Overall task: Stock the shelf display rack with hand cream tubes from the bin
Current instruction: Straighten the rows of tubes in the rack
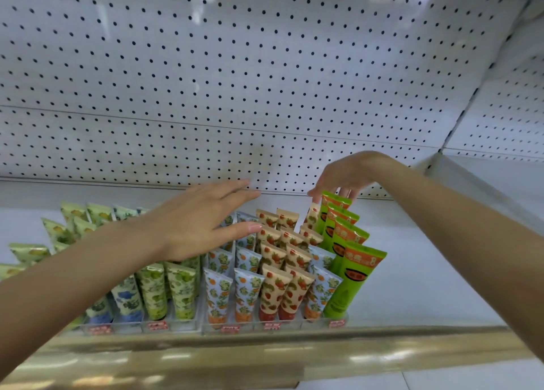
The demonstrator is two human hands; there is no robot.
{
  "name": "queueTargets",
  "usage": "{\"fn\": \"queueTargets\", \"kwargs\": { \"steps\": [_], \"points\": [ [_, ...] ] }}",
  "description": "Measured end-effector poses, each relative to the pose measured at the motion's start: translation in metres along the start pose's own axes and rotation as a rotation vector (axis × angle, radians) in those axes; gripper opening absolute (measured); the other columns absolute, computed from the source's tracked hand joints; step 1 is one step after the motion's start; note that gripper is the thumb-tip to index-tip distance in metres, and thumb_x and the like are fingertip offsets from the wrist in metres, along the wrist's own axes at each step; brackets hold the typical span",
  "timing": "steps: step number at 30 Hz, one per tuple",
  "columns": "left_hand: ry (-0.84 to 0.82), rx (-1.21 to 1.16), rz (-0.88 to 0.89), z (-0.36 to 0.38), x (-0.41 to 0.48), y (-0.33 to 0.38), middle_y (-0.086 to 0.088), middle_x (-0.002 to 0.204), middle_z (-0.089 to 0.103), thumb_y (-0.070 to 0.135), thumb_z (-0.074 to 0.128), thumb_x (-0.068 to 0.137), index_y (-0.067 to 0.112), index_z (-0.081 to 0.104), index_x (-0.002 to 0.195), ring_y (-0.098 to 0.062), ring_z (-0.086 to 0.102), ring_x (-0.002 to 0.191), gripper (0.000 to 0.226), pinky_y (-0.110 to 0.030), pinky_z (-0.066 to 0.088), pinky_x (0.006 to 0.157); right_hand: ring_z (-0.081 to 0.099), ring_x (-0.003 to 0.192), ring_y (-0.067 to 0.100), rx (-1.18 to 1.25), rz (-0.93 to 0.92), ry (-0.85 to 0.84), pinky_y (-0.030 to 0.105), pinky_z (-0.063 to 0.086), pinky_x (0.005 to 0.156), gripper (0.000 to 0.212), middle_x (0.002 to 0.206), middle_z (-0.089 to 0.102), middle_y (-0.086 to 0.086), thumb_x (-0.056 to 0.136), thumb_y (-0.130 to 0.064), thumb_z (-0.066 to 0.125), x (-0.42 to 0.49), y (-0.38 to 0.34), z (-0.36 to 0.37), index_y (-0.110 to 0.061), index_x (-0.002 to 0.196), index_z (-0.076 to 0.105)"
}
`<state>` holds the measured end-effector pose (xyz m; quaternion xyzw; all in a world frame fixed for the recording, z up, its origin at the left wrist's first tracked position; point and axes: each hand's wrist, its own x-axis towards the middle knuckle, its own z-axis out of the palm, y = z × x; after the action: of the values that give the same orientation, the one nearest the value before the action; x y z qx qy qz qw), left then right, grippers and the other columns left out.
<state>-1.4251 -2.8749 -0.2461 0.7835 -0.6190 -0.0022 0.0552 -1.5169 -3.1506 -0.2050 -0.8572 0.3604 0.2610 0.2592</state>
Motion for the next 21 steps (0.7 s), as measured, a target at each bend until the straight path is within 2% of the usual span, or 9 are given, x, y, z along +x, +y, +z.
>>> {"fn": "queueTargets", "kwargs": {
  "steps": [4,7,11,15,17,21],
  "points": [
    [0.000,-0.002,-0.002,-0.001,0.001,0.002,0.018,0.158,-0.001,0.080,0.000,0.073,0.044,0.001,0.148,-0.004,0.007,0.144,0.082,-0.020,0.004,0.107,0.065,0.103,0.028,0.124,-0.004,-0.091,0.044,0.052,0.092,0.039,0.119,0.063,0.014,0.092,-0.031,0.058,0.005,-0.002,0.004,0.001,0.113,0.063],
    [0.000,-0.002,-0.001,0.000,0.001,0.002,0.016,0.158,0.000,0.081,-0.001,0.072,0.043,0.003,0.148,-0.005,0.008,0.144,0.085,-0.021,0.006,0.109,0.068,0.091,0.025,0.159,-0.039,-0.114,0.037,0.055,0.083,0.039,0.107,0.068,0.016,0.093,-0.027,0.057,0.006,-0.008,0.006,0.005,0.116,0.061],
    [-0.008,0.004,-0.012,-0.002,0.000,0.002,0.015,0.159,0.000,0.078,0.003,0.076,0.042,0.003,0.149,-0.006,0.008,0.144,0.080,-0.023,0.007,0.110,0.062,0.090,0.027,0.078,-0.079,-0.105,0.036,0.054,0.080,0.036,0.113,0.062,0.019,0.093,-0.027,0.059,0.007,-0.017,0.004,0.003,0.114,0.062],
    [-0.013,0.000,-0.019,-0.004,-0.003,0.001,0.016,0.158,-0.003,0.075,0.008,0.078,0.044,0.001,0.148,-0.006,0.008,0.144,0.076,-0.023,0.006,0.109,0.065,0.100,0.029,-0.042,-0.128,-0.126,0.042,0.052,0.092,0.029,0.114,0.066,0.015,0.090,-0.022,0.063,0.006,-0.028,0.004,-0.002,0.111,0.067],
    [-0.017,0.001,-0.027,-0.005,-0.004,0.000,0.016,0.158,-0.003,0.074,0.009,0.079,0.045,0.001,0.147,-0.006,0.008,0.144,0.075,-0.023,0.007,0.110,0.068,0.097,0.024,-0.081,-0.147,-0.104,0.040,0.051,0.094,0.021,0.113,0.069,0.010,0.087,-0.018,0.067,0.007,-0.033,0.005,-0.007,0.105,0.069],
    [-0.028,0.024,-0.035,-0.005,-0.004,-0.002,0.014,0.159,-0.004,0.076,0.006,0.077,0.044,-0.001,0.147,-0.008,0.006,0.145,0.077,-0.024,0.005,0.111,0.071,0.086,0.017,-0.162,-0.170,-0.029,0.032,0.053,0.088,0.008,0.086,0.073,-0.001,0.085,-0.014,0.069,0.008,-0.042,0.008,-0.010,0.092,0.070]
  ]
}}
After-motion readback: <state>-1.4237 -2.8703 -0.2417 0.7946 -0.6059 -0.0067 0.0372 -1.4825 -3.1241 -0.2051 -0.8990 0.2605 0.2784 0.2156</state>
